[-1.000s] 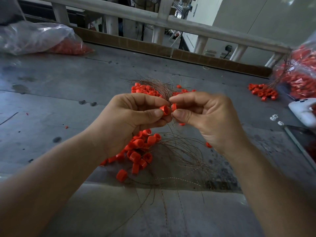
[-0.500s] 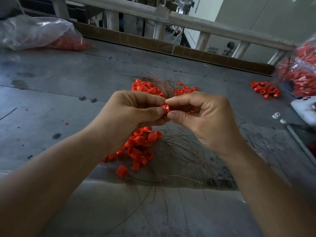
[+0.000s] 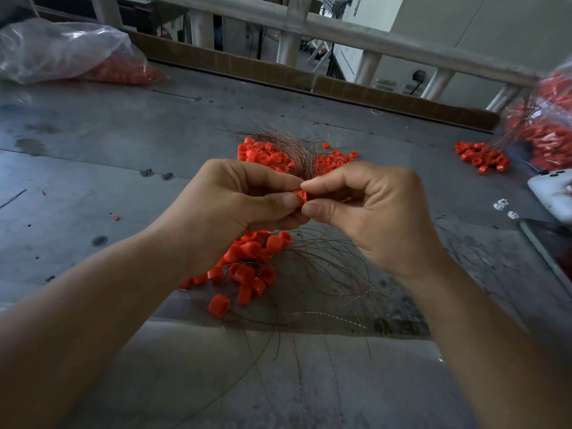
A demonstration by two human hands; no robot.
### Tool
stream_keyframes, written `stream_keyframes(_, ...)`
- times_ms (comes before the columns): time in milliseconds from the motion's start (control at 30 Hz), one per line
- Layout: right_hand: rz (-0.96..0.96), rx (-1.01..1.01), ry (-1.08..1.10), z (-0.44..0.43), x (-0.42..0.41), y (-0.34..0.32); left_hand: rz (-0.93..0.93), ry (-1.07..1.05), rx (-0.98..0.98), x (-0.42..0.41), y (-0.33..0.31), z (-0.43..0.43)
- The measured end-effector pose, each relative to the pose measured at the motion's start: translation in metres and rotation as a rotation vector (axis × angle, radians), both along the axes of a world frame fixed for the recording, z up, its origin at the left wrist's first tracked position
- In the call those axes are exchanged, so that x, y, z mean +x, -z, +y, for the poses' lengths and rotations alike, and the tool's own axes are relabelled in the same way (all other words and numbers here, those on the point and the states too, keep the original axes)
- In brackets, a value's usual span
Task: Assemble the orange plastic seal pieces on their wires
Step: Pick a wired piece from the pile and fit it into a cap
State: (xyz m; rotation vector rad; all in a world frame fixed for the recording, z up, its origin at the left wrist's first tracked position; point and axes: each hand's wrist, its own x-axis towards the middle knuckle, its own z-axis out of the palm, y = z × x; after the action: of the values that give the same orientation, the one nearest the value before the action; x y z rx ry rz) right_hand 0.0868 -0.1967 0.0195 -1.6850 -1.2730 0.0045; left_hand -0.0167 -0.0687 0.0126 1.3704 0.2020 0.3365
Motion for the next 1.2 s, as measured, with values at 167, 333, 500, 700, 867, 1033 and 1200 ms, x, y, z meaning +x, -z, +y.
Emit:
stream_keyframes(167,0.009,0.014,0.012,0.0,0.0,0.002,-0.012,-0.035,0.025,0.001,0.002,-0.002)
stream_keyframes(333,0.029,0.077,0.021,0.001,-0.002,0.005,-0.031,-0.048,0.018,0.0,0.002,-0.004)
stream_keyframes(500,0.003,0.094,-0.002,0.002,-0.001,0.004,-0.035,0.004,0.026,-0.001,0.0,-0.001)
stream_keyframes(700,-0.021,0.106,-0.008,0.002,-0.001,0.005,-0.035,0.007,0.026,-0.001,0.001,-0.003)
stream_keyframes(867,-0.025,0.117,-0.01,0.003,-0.002,0.004,-0.045,0.005,-0.01,-0.001,0.001,-0.002)
stream_keyframes(1033,0.083,0.027,-0.094,0.001,0.0,-0.001,-0.039,0.089,-0.015,-0.002,0.0,0.003)
stream_keyframes(1200,0.069,-0.192,-0.182,-0.003,0.003,-0.006,0.013,0.186,-0.005,-0.003,0.0,0.005)
